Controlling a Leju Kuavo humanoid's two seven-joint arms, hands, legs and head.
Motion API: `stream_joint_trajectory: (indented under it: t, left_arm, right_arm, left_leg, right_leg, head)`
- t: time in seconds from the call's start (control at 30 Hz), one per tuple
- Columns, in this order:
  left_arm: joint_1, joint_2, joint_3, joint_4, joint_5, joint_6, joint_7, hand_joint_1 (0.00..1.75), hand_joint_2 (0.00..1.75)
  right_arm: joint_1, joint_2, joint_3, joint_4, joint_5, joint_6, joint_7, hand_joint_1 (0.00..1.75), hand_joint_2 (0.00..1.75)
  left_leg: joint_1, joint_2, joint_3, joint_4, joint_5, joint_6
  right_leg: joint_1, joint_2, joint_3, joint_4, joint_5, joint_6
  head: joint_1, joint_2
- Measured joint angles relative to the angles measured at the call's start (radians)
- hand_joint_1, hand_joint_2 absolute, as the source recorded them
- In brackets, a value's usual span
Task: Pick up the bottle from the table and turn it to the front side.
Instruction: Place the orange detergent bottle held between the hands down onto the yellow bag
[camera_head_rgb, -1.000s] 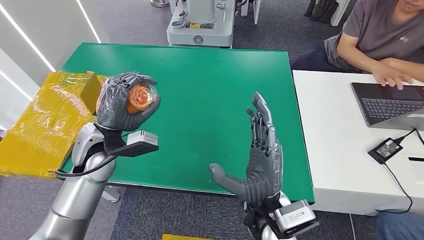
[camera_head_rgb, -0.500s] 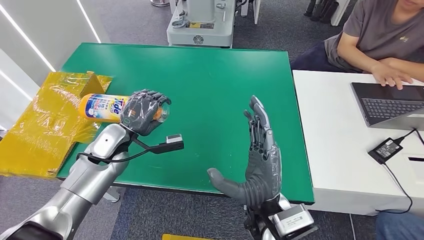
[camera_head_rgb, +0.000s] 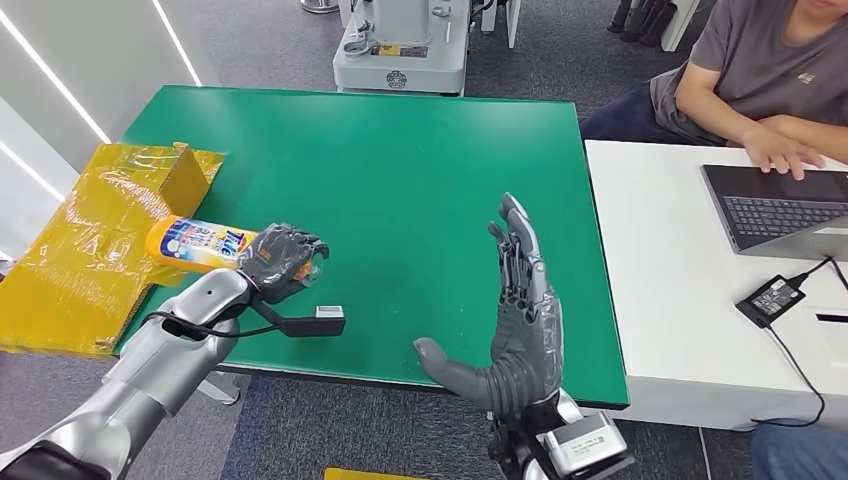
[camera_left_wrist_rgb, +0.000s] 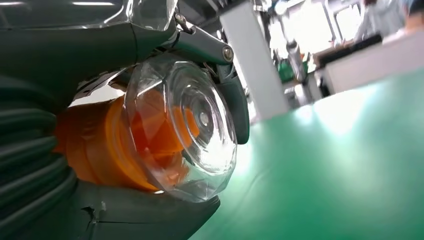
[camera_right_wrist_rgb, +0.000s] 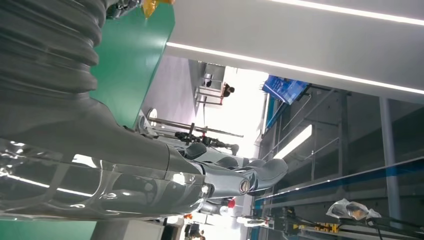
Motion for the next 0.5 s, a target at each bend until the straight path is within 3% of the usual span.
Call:
stream_joint_trajectory:
  t: [0.27,0.5]
  left_arm:
    - [-0.022,0.047,-0.053,0.043,-0.075,-0.019,-0.057,1.75,1.75]
    - [-0.044,0.059,-0.068,0.06,-0.078,-0.021,-0.027,1.75,1.75]
  right_arm:
    - [-0.008,0.0,0.018,0.002,-0.013,-0.003,0.0,0.0,1.75]
    - [-0.009,0.0,0.035,0.002,-0.013,-0.022,0.0,0.0,1.75]
  left_leg:
    - [0.0,0.0,0.0,0.0,0.0,0.0]
    - [0.0,0.0,0.0,0.0,0.0,0.0]
  right_leg:
    - [0.0,0.0,0.0,0.0,0.0,0.0]
    - [0.0,0.0,0.0,0.0,0.0,0.0]
  head:
    - [0.0,0.0]
    - [0.0,0.0]
